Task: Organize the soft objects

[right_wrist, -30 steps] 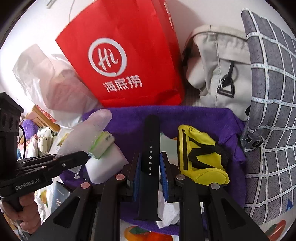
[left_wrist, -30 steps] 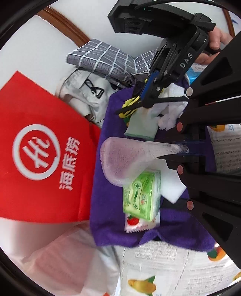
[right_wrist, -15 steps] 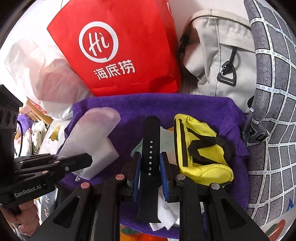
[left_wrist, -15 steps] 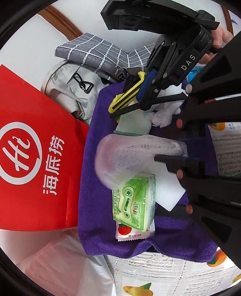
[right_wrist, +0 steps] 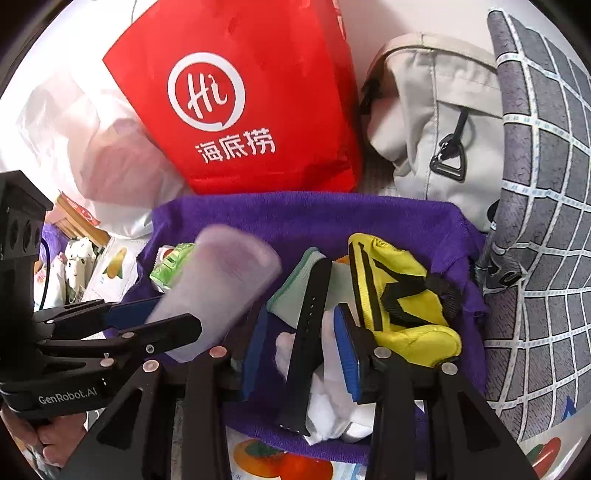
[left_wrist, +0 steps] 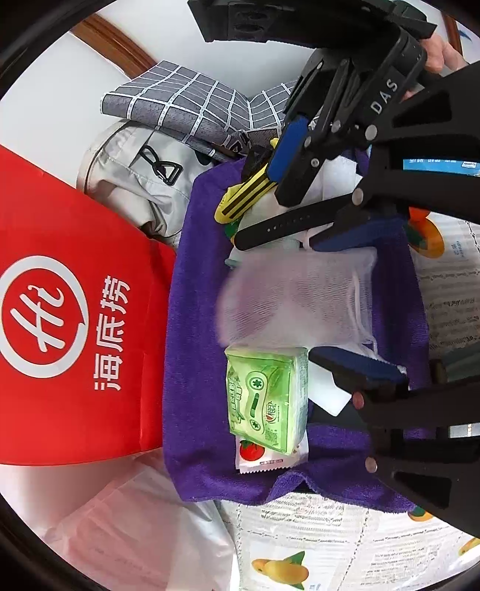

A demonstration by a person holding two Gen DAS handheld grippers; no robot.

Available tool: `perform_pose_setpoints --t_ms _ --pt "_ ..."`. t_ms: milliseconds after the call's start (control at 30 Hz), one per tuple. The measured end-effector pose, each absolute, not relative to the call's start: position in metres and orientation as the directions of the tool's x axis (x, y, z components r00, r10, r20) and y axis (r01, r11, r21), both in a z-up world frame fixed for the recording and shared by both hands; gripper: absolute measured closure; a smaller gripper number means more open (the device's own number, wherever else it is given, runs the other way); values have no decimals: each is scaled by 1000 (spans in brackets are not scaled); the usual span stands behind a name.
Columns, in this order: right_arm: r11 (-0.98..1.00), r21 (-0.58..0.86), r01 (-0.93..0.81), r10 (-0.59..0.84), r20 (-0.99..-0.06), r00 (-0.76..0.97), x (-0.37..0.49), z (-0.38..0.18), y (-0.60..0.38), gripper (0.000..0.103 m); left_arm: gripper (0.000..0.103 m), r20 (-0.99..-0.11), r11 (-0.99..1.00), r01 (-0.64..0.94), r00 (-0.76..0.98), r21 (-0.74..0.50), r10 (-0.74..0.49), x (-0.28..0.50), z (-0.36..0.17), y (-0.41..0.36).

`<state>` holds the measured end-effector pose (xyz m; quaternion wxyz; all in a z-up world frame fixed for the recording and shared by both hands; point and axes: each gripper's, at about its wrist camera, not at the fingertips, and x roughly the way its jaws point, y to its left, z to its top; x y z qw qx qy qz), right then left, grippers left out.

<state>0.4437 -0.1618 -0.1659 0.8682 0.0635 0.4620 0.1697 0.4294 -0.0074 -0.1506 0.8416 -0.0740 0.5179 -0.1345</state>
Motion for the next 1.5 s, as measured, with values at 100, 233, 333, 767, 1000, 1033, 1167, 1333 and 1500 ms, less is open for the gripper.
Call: perform_pose_setpoints --t_ms 100,233,333,767,1000,1033,1167,1333,1500 --pt "935 271 -230 354 -778 520 440 -162 -167 64 44 -853 957 143 435 -251 -289 429 -147 -9" --pt "942 246 -226 332 -775 538 433 -152 -173 64 44 -852 958 140 437 -250 -287 424 -142 -9" --pt "946 244 -215 324 -765 557 425 -142 -180 60 44 -849 960 144 447 -242 -281 417 -136 -10" --pt "983 102 -153 178 -738 651 342 -103 -195 19 35 -786 959 206 553 -194 -278 335 -79 -19" --pt "979 170 -115 203 -738 644 276 -86 -197 18 25 -733 971 193 640 -139 -232 253 -48 -13" --pt "984 148 -104 180 -740 648 263 -83 -196 18 23 -727 973 187 648 -138 -227 244 -46 -11" --pt "992 97 -84 129 -731 670 222 -77 -196 15 18 -709 978 157 674 -136 -207 204 -37 -1" --pt "998 26 -65 65 -694 717 163 -71 -196 2 13 -699 984 139 693 -115 -180 156 -33 2" --pt "998 40 -43 59 -697 715 120 -65 -199 2 9 -685 987 131 711 -92 -158 117 -34 0"
